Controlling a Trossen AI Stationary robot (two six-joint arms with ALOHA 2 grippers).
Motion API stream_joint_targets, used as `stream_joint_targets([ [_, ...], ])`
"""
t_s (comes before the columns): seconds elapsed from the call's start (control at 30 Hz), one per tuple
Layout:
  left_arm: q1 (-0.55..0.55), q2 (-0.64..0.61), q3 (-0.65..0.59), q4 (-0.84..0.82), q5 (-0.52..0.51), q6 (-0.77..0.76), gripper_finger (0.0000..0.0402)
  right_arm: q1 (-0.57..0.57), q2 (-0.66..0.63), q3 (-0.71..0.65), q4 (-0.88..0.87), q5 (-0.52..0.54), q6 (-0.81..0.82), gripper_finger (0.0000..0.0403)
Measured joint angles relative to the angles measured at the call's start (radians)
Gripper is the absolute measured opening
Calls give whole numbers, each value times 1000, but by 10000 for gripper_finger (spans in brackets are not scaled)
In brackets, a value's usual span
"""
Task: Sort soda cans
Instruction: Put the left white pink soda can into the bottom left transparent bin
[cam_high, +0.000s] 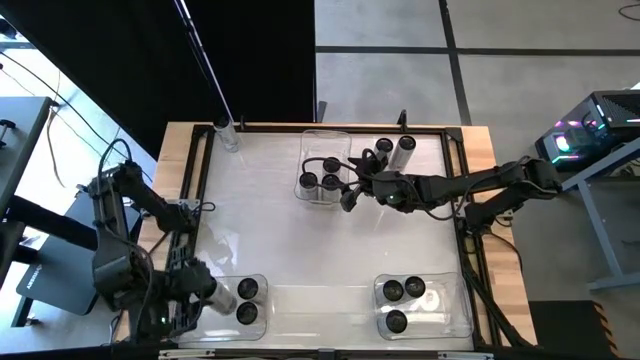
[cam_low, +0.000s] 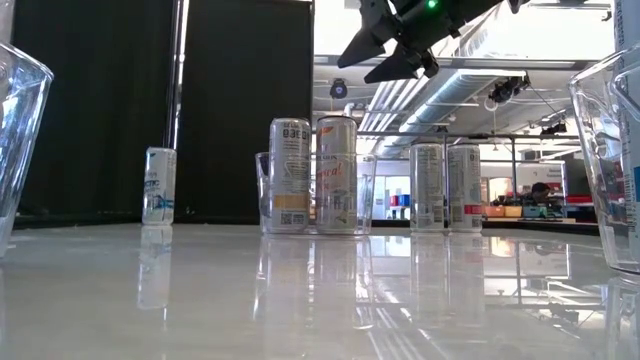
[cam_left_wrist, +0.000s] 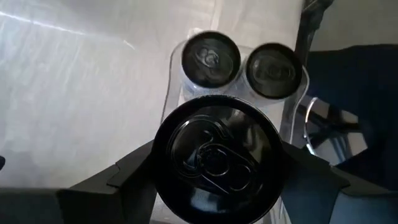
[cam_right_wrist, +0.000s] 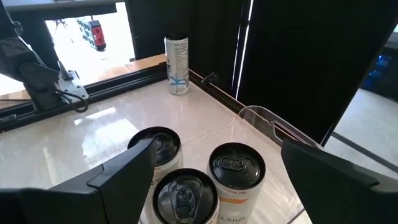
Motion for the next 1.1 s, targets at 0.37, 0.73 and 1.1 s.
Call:
stream_joint_targets([
  [0.37,-13,206,1,-49,4,8,262,0,0,0,0,-16,-39,341],
  [0.73,-13,251,-30,-52,-75,-56,262,0,0,0,-3,-23,-40,341],
  [1.1,-13,251,-69,5,-56,-77,263,1,0,0,-6,-37,-40,341],
])
